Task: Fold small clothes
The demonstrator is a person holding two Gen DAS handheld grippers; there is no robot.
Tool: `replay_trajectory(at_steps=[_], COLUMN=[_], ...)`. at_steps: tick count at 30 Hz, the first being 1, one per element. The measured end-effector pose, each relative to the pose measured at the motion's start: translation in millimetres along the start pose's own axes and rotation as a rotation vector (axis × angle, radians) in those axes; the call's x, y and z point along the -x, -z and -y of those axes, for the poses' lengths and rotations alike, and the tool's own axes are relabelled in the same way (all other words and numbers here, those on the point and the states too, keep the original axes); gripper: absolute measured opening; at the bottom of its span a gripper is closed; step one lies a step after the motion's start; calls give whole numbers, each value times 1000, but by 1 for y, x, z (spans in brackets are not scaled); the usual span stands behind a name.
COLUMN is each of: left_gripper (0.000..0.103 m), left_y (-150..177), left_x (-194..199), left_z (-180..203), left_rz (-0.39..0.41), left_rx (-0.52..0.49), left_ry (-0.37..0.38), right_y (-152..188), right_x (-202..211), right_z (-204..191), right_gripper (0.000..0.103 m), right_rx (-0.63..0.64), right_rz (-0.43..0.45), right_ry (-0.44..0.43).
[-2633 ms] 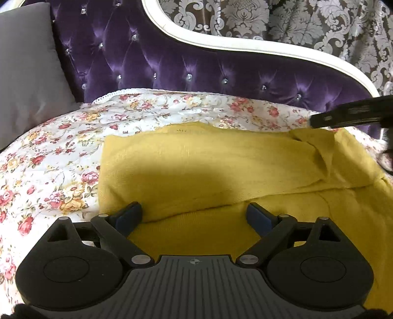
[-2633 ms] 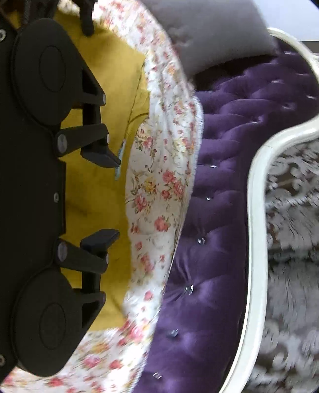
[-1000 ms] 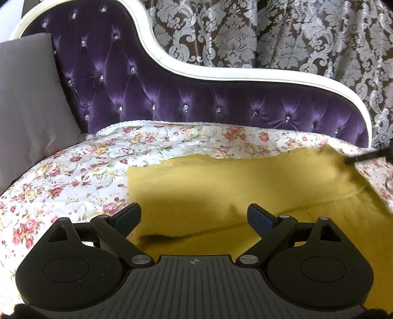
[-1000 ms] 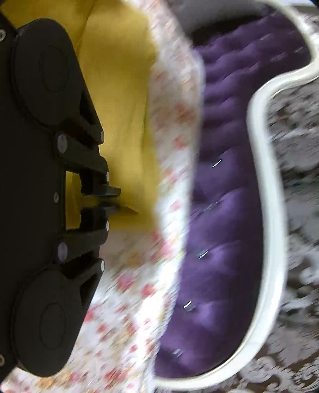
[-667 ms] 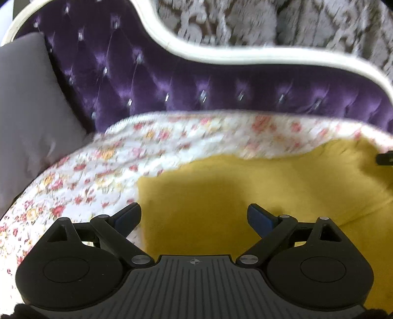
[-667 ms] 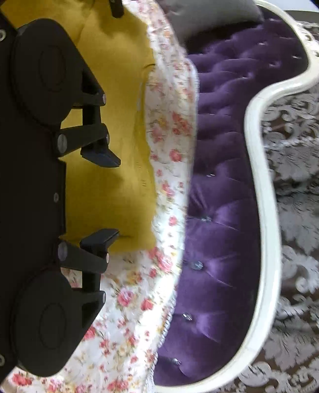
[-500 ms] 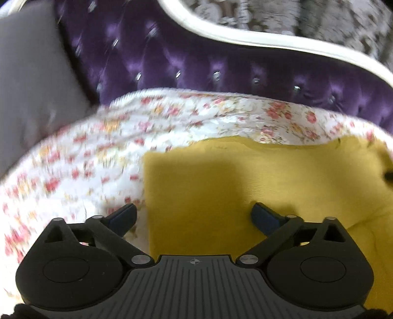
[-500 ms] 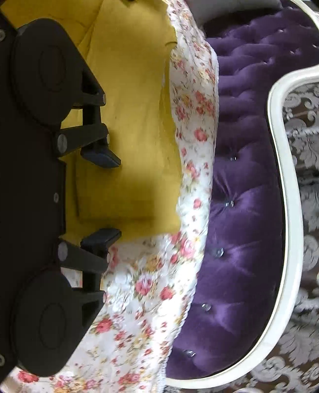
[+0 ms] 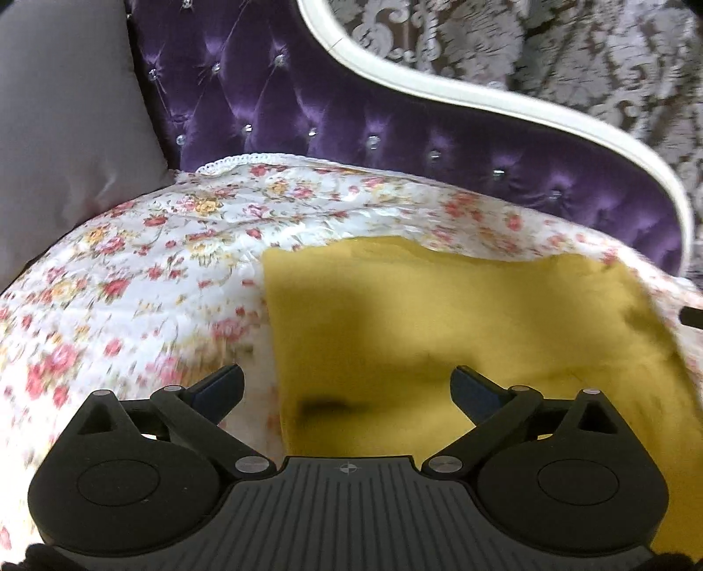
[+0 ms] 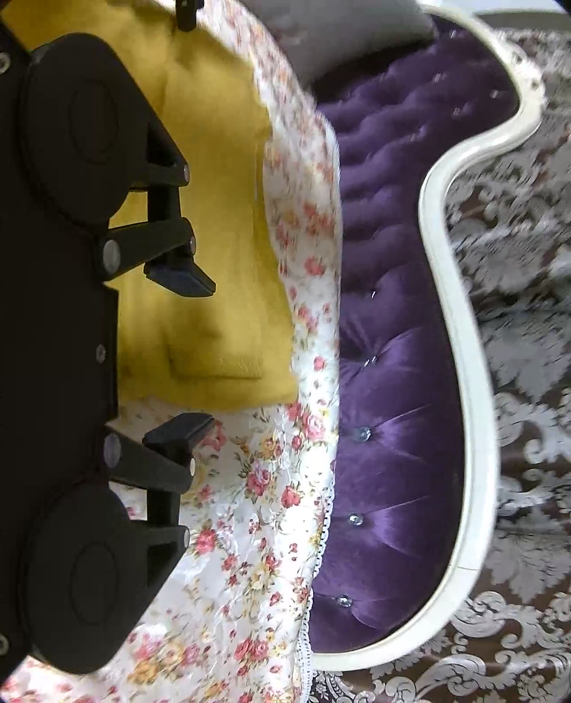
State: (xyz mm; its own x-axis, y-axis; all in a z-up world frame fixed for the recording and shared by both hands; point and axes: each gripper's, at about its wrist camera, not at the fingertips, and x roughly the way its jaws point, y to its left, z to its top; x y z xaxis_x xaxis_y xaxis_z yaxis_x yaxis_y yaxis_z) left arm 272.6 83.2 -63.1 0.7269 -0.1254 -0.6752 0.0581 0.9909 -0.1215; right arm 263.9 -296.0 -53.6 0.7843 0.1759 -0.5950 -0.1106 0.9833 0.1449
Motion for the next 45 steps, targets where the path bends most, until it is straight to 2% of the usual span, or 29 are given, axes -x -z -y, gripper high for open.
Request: replay_trajectory(at_steps=[4, 10, 14, 18, 25, 35, 39, 42, 44, 45], left_gripper=[102, 102, 102, 102, 102, 102, 101, 101, 98, 89], left_y=[26, 74, 106, 133, 164, 182, 182, 183, 183, 183], left_x=[44, 102, 130, 149, 161, 159, 159, 159, 160, 160], left_z=[5, 11, 16, 14, 15, 10, 11, 12, 12, 11], left_rz=[9, 7, 5, -9, -55, -74, -79, -82, -80, -78], left_rx=[-11, -8, 6, 41, 55, 95, 85, 82, 89, 89], left_ry=[37, 79, 87, 77, 88, 82, 86, 84, 77, 70], right_y=[17, 67, 104, 133, 173, 193, 201, 204, 205, 205], right_x=[48, 107, 138, 158, 177, 182, 178, 175, 175, 177], right_z=[-4, -12, -18, -14, -2, 10, 19, 26, 26, 25], right_gripper=[65, 65, 65, 66, 66, 66, 71, 71, 61, 52], right_rx=[-15, -9, 18, -8, -77, -131, -199, -256, -268, -260], right_rz=[11, -22, -59, -94, -130, -143, -162, -175, -180, -174], right_ry=[-60, -122, -129, -135, -136, -154, -194, -239, -259, -264])
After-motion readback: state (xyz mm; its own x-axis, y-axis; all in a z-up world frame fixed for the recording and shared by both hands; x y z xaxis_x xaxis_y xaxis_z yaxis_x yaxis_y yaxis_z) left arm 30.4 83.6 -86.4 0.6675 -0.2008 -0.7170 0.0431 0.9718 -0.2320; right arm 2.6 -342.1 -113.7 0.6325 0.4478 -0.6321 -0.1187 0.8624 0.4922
